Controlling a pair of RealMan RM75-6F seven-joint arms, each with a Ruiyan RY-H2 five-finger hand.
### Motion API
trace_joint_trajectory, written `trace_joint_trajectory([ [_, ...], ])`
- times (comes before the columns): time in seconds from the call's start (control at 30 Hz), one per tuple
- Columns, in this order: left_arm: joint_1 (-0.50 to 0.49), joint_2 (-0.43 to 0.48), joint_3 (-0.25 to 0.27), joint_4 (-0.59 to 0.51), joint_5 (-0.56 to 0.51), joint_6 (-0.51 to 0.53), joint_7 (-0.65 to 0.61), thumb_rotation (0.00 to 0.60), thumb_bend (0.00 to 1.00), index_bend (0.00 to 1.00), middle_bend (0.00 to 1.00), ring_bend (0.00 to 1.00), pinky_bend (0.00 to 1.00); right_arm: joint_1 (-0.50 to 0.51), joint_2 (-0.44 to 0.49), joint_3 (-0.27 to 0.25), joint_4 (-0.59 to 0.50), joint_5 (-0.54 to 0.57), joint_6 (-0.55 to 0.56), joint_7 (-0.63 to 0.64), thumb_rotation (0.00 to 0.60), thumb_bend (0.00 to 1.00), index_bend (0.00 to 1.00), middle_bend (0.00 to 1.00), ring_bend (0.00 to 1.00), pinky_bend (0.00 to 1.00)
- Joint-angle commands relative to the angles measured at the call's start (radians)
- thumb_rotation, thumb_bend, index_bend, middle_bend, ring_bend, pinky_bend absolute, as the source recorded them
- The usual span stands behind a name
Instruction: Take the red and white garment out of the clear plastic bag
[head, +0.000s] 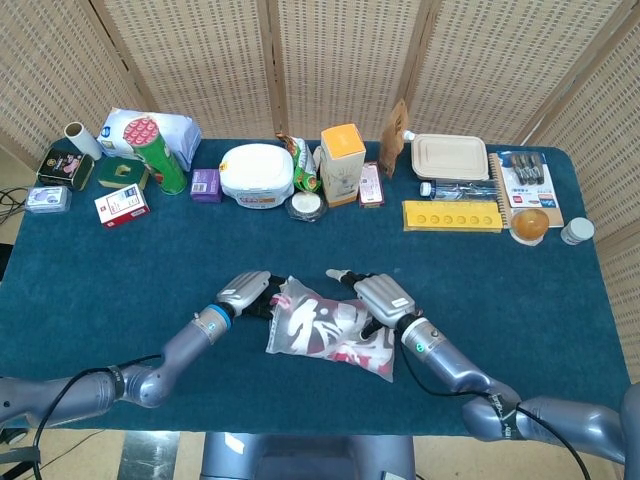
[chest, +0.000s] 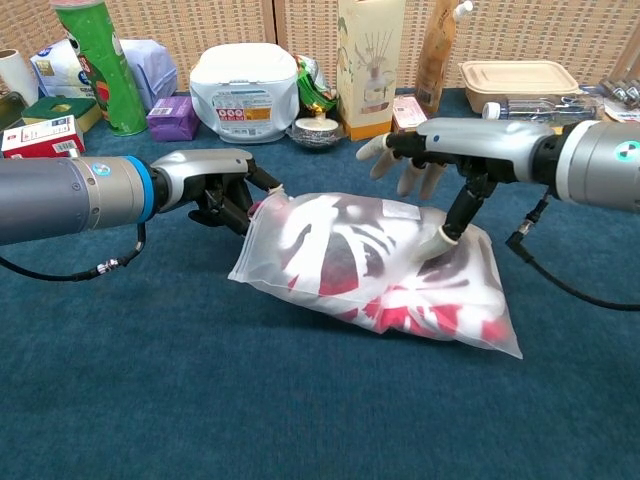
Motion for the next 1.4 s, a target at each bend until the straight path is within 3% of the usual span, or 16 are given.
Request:
trace_joint_trajectory([
  [0.03, -0.005, 0.004, -0.004, -0.004, -0.005, -0.003, 0.007, 0.6, 0.5, 0.76, 1.0, 1.0, 0.94, -0.024, 0.039, 0.004, -0.034, -0.034, 0.034, 0.023, 0.578, 0.11, 0.03, 0.16, 0.27, 0.27],
  [0.23, -0.018, 0.011, -0.011, -0.014, -0.022, -0.016, 0.024, 0.6, 0.49, 0.76, 1.0, 1.0, 0.94, -0.084, 0.116, -0.018, -0.038, -0.218, 0.161, 0.102, 0.58, 0.11, 0.09, 0.21, 0.3, 0.27],
  [0.4, -0.022, 0.018, -0.01, -0.02, -0.035, -0.021, 0.033, 0.6, 0.49, 0.76, 1.0, 1.0, 0.94, -0.123, 0.158, -0.057, 0.0, -0.366, 0.259, 0.189, 0.58, 0.11, 0.16, 0.3, 0.37, 0.34],
  [0.6, -0.026, 0.033, -0.005, -0.029, -0.056, -0.028, 0.045, 0.6, 0.49, 0.76, 1.0, 1.0, 0.94, -0.164, 0.178, -0.151, 0.087, -0.583, 0.391, 0.279, 0.578, 0.11, 0.21, 0.36, 0.43, 0.4],
  [0.87, -0.028, 0.056, 0.001, -0.043, -0.077, -0.028, 0.059, 0.6, 0.49, 0.76, 1.0, 1.0, 0.94, -0.193, 0.12, -0.232, 0.259, -0.761, 0.532, 0.309, 0.58, 0.11, 0.26, 0.47, 0.62, 0.58],
  [1.1, -0.039, 0.06, 0.007, -0.049, -0.108, -0.027, 0.08, 0.6, 0.49, 0.76, 1.0, 1.0, 0.94, -0.2, 0.017, -0.245, 0.477, -0.896, 0.704, 0.264, 0.576, 0.08, 0.25, 0.71, 0.91, 0.94],
  [1.17, -0.043, 0.061, 0.008, -0.051, -0.118, -0.027, 0.085, 0.6, 0.49, 0.76, 1.0, 1.0, 0.94, -0.198, -0.005, -0.252, 0.523, -0.918, 0.729, 0.261, 0.579, 0.07, 0.26, 0.77, 0.98, 0.99],
  [1.4, -0.06, 0.071, 0.012, -0.069, -0.165, -0.03, 0.105, 0.6, 0.49, 0.76, 1.0, 1.0, 0.94, -0.186, -0.065, -0.303, 0.634, -0.978, 0.754, 0.253, 0.58, 0.06, 0.32, 0.93, 1.0, 1.0],
])
